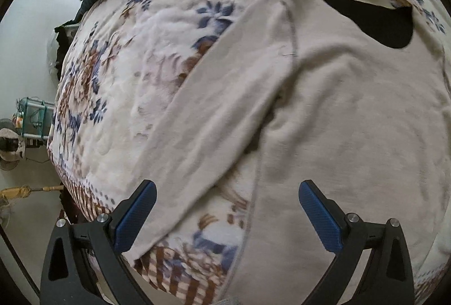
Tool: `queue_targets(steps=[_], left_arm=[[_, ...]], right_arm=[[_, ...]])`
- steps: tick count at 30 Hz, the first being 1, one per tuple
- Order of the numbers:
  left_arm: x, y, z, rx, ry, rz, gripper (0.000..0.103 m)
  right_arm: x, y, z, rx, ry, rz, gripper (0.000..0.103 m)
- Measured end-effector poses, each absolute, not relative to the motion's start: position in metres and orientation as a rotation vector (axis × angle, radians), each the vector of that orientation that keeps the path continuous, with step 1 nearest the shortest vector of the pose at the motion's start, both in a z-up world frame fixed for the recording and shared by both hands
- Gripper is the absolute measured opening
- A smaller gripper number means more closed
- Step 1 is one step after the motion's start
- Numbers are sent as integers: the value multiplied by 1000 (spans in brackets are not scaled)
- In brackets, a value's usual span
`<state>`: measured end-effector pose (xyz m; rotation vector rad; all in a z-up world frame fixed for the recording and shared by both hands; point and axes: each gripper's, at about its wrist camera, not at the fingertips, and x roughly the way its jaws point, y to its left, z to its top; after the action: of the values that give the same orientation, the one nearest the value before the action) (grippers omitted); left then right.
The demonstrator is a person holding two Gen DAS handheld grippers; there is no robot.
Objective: Fold small clothes
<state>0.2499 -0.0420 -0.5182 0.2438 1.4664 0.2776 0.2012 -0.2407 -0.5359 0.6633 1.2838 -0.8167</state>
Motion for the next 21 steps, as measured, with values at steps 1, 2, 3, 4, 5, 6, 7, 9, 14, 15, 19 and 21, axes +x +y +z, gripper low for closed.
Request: queue_targets(steps=[1,2,3,4,5,6,7,9,14,15,19,21], left_arm=[[248,-34,-515,230,1465,286,103],[247,-29,-513,219,1463,292,103],[245,-21,-510,208,1463,302,103],[240,-9,-506,194,1466,316,103],[237,-3,-504,186,1469,319,103],[233,7,-501,178,1474,326,103],[227,21,-498,177,1473,341,103],[217,44,-492,184,1468,370,103],[182,117,-489,182,1469,494,103],[175,130,-491,181,1473,520,103],[152,174,-503,131,1507,598,103],[143,189,-509,104,1516,623,103]], right_arm=[[216,-220,-525,597,1277,-768,4],[233,-193,-513,528,1274,-696,4],[249,-165,-502,455,1277,-629,4],[268,-126,-489,367,1276,-528,4],[278,-98,-478,310,1275,-458,3],[291,-64,-469,243,1278,-372,3],[304,-29,-465,174,1289,-282,3],[319,50,-468,20,1294,-103,3],[304,230,-509,-354,1337,249,3],[294,258,-520,-412,1352,300,3],[253,312,-554,-557,1419,395,3],[239,319,-569,-601,1463,401,3]])
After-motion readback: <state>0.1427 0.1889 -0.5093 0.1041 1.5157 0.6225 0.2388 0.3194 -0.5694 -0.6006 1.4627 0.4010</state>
